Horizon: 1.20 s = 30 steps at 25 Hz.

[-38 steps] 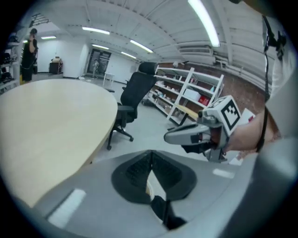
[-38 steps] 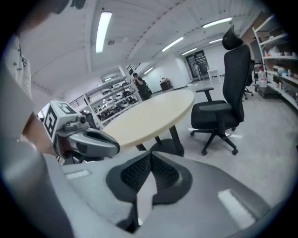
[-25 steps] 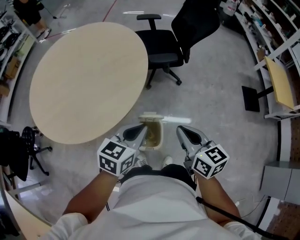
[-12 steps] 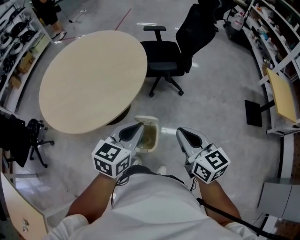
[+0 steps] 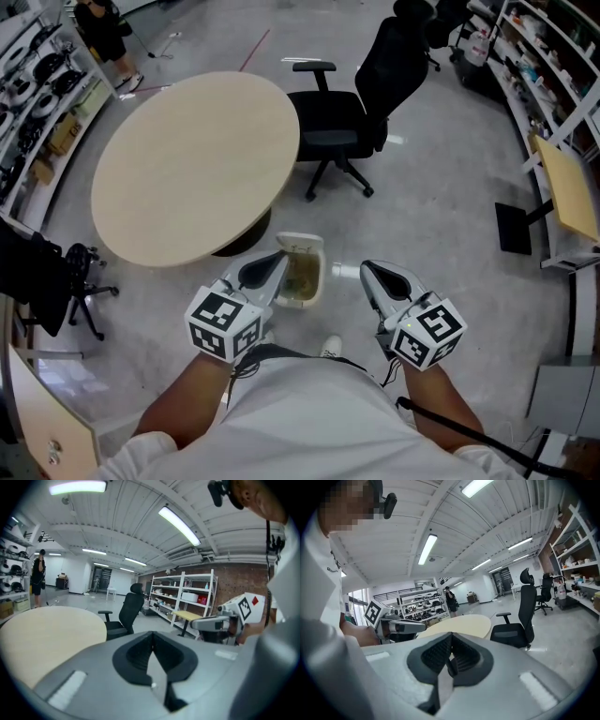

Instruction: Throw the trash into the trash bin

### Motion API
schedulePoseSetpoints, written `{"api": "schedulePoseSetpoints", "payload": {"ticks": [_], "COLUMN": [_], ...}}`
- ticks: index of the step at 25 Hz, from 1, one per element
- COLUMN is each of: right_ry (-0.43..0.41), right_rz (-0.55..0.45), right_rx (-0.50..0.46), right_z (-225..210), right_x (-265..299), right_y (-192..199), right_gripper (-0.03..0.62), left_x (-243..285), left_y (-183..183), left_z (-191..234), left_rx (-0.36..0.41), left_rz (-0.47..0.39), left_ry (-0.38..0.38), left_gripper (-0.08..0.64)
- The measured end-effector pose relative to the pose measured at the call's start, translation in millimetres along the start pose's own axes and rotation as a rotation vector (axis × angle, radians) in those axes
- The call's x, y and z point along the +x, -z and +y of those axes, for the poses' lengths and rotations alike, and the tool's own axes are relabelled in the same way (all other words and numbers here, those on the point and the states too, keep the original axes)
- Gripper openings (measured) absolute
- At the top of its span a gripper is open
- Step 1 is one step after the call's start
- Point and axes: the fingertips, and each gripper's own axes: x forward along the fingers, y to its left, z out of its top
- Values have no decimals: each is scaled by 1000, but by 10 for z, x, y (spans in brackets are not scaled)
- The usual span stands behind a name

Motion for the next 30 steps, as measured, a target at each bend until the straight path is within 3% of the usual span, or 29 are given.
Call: {"api": "schedulePoseSetpoints", "payload": {"ticks": [6, 15, 30], "right_ry": [42, 94, 142], "right_rz": [-2, 7, 5], "right_rx": [13, -15, -23], "right_z": [225, 579, 643], "right_x": [184, 455, 444], "right_y": [58, 68, 77], "right_gripper": [2, 2, 2], "left_x": [-167, -372, -460], "left_y": [-63, 25, 33], "left_z": [207, 549, 595], "left_rx": [38, 23, 22], "left_rz": [-14, -13, -33], "left_ry": [36, 63, 94], "left_gripper": [8, 8, 8]}}
